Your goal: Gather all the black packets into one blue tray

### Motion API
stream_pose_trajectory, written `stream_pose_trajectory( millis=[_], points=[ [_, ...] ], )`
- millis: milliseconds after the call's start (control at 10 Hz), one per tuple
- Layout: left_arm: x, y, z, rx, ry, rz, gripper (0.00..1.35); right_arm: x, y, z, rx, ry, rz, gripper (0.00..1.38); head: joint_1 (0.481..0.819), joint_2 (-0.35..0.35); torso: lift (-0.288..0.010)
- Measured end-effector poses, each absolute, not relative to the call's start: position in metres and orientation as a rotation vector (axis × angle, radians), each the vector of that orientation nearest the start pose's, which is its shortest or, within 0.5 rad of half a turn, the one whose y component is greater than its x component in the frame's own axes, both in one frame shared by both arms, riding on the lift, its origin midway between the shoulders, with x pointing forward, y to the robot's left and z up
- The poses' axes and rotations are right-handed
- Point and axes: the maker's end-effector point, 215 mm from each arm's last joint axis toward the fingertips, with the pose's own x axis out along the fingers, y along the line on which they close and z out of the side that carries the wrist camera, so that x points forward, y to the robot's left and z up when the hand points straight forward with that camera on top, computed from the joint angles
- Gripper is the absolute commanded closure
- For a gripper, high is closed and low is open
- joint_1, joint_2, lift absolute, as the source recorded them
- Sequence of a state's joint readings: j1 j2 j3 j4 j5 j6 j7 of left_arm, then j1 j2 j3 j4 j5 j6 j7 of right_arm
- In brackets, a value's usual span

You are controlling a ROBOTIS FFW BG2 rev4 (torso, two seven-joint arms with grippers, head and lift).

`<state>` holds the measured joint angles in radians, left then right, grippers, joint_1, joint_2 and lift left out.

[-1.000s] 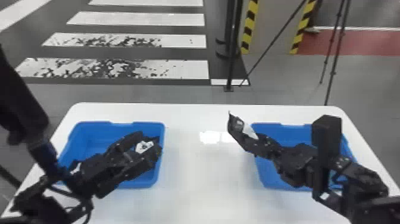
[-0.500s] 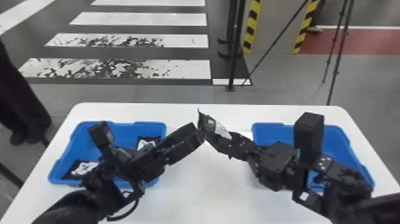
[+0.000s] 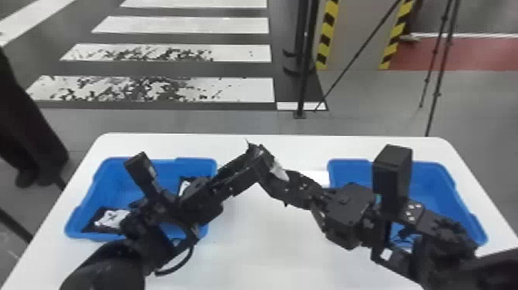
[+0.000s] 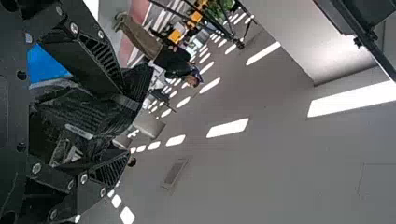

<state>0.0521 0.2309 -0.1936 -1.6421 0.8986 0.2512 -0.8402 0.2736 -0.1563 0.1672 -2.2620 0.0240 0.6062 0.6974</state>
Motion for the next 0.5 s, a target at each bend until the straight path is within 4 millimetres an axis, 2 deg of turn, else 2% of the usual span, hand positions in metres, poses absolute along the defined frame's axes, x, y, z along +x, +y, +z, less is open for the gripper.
stream_pose_trajectory(
  millis=[100, 300, 400, 500],
  points=[
    [0.471, 0.050, -0.297, -0.725, 0.025, -1.043, 1.23, 0.418, -0.033, -0.307, -0.071, 0.240, 0.880, 1.29, 0.695, 0.014, -0.110],
    [0.483, 0.066, -0.301, -0.645, -0.016, -0.970, 1.20, 0.416, -0.029, -0.305, -0.067, 0.234, 0.890, 1.29, 0.695, 0.043, -0.110],
    [0.484, 0.071, -0.303, -0.624, -0.026, -0.951, 1.20, 0.415, -0.028, -0.303, -0.063, 0.229, 0.894, 1.17, 0.695, 0.053, -0.110],
    [0.484, 0.072, -0.306, -0.613, -0.024, -0.948, 1.20, 0.414, -0.026, -0.302, -0.049, 0.222, 0.901, 0.89, 0.695, 0.056, -0.110]
  ],
)
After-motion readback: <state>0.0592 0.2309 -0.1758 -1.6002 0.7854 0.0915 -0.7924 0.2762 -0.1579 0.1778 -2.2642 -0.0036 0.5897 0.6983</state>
